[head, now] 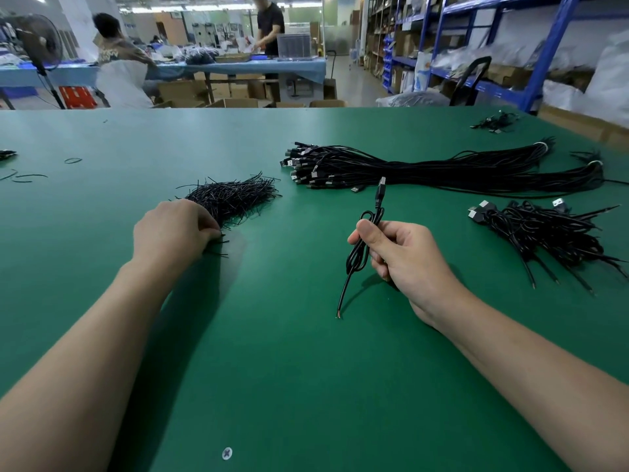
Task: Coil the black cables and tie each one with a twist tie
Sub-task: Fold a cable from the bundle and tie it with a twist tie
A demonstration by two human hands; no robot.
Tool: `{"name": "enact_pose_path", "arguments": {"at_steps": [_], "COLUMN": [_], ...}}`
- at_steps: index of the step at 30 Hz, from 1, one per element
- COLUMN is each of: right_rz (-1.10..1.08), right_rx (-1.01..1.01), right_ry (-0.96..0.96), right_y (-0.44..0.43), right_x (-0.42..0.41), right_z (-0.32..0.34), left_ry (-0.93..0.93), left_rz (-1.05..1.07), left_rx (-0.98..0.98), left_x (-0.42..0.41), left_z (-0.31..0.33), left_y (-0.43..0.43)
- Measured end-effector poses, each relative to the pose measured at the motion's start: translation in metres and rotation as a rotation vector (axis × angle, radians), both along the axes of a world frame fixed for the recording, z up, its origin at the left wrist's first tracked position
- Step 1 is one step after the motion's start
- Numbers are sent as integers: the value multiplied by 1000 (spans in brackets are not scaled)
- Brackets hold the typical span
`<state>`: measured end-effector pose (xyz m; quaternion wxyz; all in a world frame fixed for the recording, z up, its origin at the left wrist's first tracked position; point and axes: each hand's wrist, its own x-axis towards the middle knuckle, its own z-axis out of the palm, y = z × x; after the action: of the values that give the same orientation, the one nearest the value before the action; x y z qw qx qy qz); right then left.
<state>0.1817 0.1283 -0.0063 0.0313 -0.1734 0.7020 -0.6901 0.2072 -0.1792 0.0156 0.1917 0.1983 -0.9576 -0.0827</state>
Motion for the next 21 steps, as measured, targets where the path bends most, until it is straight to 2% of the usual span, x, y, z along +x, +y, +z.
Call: {"name": "enact_pose_path", "arguments": {"at_steps": [5,10,21], "right_rz": [6,13,10], "right_rx": [-3,-12,-8], "right_ry": [3,8,5], "right_y": [1,2,2], "right_x": [-1,-1,-1], "right_z": [0,-1,-1], "left_ry": [31,162,266], "left_rz": [-90,-117,-246], "left_rx": [-35,-67,-10], "left_x": [-4,-8,-14], "left_z": [-6,-7,-7], "left_y": [-3,-5,0]}}
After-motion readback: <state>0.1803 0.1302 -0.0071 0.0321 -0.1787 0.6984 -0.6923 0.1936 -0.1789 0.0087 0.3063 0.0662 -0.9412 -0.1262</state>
